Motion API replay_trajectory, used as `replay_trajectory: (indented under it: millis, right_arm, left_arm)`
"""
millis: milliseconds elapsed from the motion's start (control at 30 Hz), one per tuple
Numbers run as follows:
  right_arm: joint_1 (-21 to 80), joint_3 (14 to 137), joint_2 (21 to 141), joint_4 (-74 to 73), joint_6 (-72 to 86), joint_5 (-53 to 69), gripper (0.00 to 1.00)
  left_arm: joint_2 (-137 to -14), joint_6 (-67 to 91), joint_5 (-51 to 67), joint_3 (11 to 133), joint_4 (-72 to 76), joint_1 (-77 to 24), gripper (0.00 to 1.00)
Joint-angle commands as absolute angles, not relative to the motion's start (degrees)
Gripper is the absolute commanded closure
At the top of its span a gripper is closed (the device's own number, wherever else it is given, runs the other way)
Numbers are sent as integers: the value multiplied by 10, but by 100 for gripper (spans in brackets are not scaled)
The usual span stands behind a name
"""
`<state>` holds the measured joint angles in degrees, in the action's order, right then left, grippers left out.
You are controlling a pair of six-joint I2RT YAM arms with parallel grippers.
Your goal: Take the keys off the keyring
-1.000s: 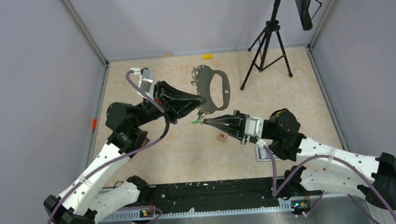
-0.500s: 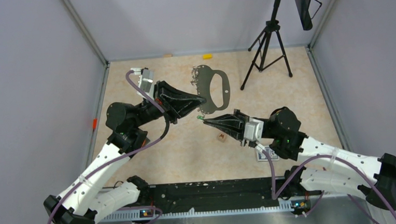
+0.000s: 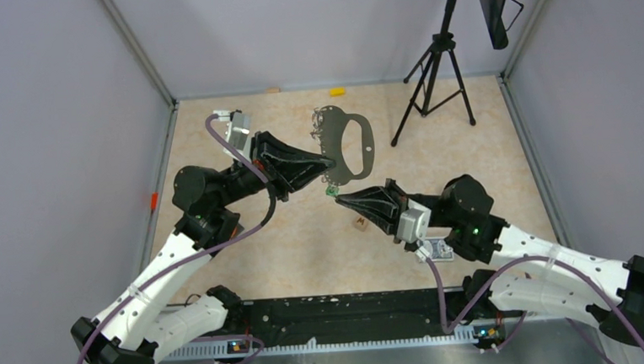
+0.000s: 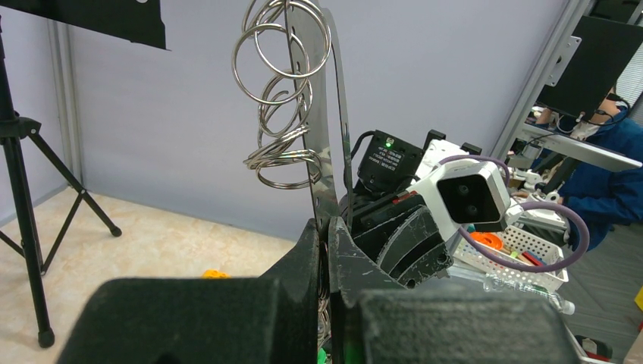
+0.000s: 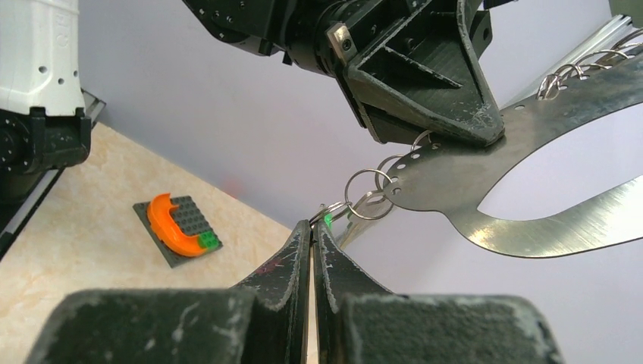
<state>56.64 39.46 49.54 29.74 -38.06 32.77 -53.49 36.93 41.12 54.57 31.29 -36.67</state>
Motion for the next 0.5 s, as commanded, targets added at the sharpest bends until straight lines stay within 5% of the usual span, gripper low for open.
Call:
replay_trajectory:
  millis: [0, 467]
  right_arm:
    - [574, 416, 477, 286, -427, 329, 100]
    - [574, 440, 474, 257, -478, 323, 100]
  left_arm:
    - [-532, 366, 406, 567, 330, -366, 100]
    - [-532, 370, 411, 567, 329, -366, 100]
